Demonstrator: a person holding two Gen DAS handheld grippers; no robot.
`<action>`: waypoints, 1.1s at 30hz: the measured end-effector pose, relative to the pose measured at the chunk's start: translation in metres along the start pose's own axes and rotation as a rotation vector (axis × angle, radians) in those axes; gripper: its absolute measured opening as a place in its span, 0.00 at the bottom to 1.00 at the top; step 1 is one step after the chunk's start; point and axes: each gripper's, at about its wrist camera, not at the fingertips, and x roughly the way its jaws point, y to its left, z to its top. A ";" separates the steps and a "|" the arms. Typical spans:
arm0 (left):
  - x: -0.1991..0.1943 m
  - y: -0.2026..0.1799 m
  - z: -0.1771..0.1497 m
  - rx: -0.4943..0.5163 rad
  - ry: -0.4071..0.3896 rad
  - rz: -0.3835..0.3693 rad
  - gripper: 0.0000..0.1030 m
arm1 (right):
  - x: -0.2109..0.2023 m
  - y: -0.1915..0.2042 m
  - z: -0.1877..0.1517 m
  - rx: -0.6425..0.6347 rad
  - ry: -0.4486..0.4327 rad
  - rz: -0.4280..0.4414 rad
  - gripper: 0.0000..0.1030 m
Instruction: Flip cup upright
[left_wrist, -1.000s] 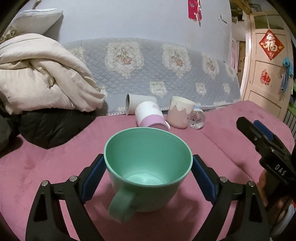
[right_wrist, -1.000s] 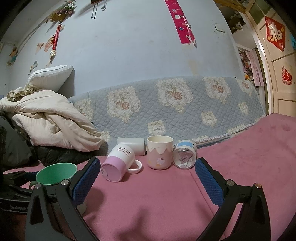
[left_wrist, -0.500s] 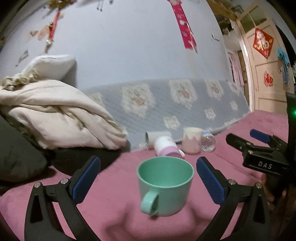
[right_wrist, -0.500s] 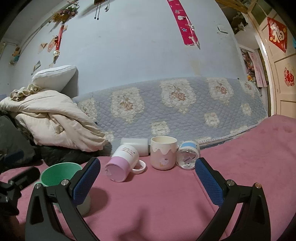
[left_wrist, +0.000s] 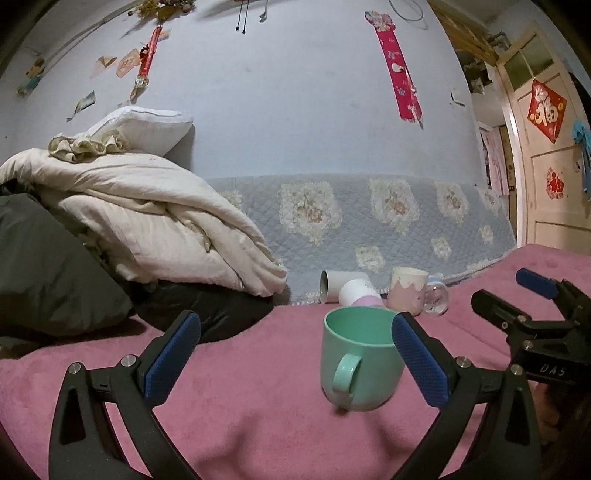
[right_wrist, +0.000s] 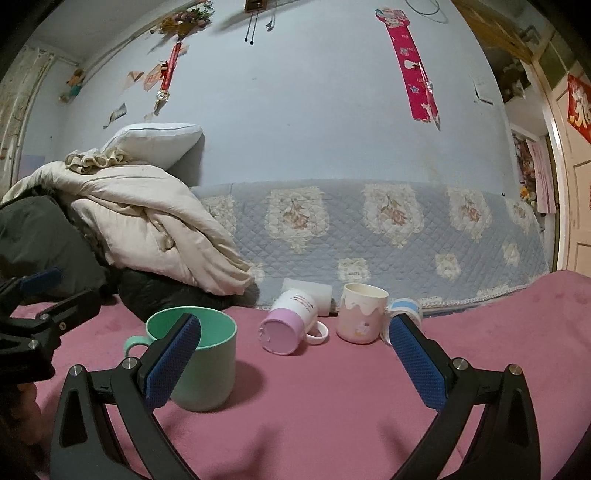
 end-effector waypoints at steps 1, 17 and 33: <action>0.001 -0.002 -0.001 0.006 0.004 0.001 1.00 | 0.000 0.000 0.000 -0.001 0.001 -0.001 1.00; -0.003 -0.026 -0.006 0.123 -0.006 -0.002 1.00 | 0.008 -0.008 -0.005 0.032 0.033 0.011 1.00; 0.000 -0.011 -0.006 0.050 0.021 -0.010 1.00 | 0.006 -0.005 -0.005 0.016 0.024 0.007 1.00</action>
